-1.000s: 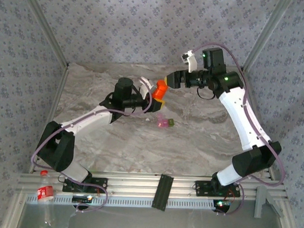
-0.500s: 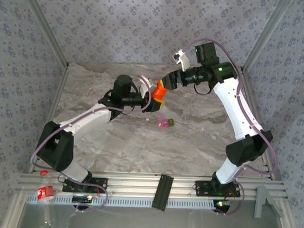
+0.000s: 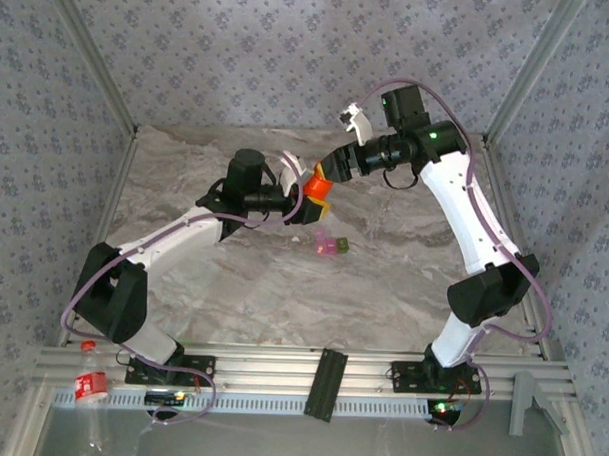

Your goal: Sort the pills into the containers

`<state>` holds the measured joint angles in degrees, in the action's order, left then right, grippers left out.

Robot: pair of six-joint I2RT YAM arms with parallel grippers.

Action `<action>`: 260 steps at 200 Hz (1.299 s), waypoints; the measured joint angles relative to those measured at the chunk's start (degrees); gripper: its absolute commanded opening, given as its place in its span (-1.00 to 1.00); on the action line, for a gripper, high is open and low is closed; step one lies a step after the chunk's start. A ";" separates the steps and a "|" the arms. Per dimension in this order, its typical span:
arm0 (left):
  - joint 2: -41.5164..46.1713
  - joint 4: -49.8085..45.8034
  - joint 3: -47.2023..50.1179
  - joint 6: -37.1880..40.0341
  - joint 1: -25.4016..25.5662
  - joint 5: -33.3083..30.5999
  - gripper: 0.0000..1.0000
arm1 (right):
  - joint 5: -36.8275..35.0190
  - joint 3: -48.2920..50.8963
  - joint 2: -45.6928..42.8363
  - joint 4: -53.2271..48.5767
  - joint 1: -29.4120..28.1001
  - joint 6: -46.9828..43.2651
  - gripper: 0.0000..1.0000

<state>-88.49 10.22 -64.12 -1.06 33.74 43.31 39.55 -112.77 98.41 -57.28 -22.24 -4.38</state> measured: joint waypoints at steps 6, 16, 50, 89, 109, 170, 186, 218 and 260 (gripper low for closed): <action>0.00 0.00 -0.02 0.00 0.00 0.00 -1.00 | 0.13 0.00 0.00 -0.04 0.00 0.00 0.43; 0.00 0.00 -0.02 0.00 0.00 0.02 -1.00 | 0.35 0.00 0.02 -0.22 -0.02 -0.04 0.36; 0.00 -0.22 -0.02 0.00 0.00 -0.02 -1.00 | 1.07 0.00 0.02 -0.50 -0.46 -0.55 0.08; 0.00 -0.68 -0.02 0.20 -0.26 0.00 -1.00 | 1.11 0.22 0.00 -0.17 -0.70 -0.55 -0.06; 0.00 -1.22 0.00 0.17 -0.37 -0.48 -1.00 | 0.85 2.69 -0.76 2.69 -0.96 1.01 -0.14; 0.00 -1.29 2.64 -0.09 -0.42 -4.46 -1.00 | -6.49 16.44 -6.32 17.57 -3.82 14.38 -0.18; 0.00 -1.33 3.19 -0.50 -0.46 -6.05 -1.00 | -9.90 18.71 -7.08 21.00 -5.16 18.27 -0.18; 0.02 -0.66 3.74 -1.55 -0.70 -8.76 -1.00 | -16.55 22.32 -8.46 26.82 -7.32 25.99 -0.17; 0.02 1.60 4.52 -2.27 -0.61 -11.10 -1.00 | -21.42 25.64 -10.03 31.39 -8.37 32.79 -0.16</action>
<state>-88.47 11.81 -59.59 -3.33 33.12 32.21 18.13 -87.13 88.38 -25.89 -30.61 28.40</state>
